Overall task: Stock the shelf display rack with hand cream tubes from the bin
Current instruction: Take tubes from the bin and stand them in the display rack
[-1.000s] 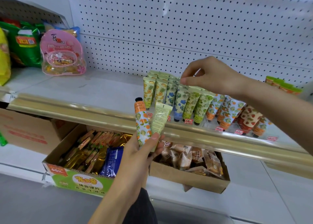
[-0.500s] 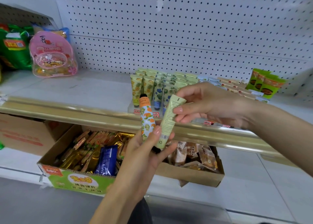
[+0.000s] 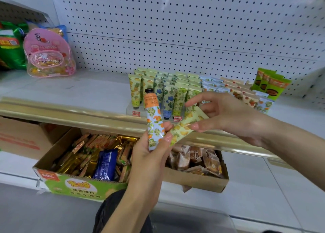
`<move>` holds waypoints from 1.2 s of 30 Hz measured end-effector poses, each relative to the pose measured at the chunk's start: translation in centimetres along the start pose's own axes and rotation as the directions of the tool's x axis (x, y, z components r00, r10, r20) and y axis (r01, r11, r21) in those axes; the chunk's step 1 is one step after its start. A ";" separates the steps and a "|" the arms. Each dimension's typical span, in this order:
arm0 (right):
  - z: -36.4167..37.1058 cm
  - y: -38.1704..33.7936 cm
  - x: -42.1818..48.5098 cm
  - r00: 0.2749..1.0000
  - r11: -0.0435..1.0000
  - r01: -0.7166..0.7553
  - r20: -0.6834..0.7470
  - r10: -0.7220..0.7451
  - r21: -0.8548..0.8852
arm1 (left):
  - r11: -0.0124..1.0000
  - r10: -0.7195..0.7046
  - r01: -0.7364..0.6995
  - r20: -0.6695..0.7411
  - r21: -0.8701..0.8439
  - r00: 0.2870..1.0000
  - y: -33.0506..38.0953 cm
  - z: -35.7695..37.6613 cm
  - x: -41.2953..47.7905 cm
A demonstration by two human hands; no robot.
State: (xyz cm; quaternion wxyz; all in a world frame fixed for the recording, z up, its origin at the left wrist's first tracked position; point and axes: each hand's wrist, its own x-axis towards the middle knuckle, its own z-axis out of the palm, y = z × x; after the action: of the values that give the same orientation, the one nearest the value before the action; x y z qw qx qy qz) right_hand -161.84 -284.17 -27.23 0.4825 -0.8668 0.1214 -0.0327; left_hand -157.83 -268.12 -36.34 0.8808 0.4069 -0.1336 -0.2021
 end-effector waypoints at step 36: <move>6.8 -5.6 15.1 0.940 0.652 0.135 -0.113 -0.323 -0.746 | 0.940 0.080 0.025 -0.291 0.340 0.953 8.6 -13.4 1.5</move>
State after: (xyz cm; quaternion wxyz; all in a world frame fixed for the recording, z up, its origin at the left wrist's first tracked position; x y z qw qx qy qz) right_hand -145.04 -279.38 -27.05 0.0721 -0.9843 0.0694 -0.1454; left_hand -148.98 -254.88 -38.09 0.8102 0.5766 -0.0367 -0.0992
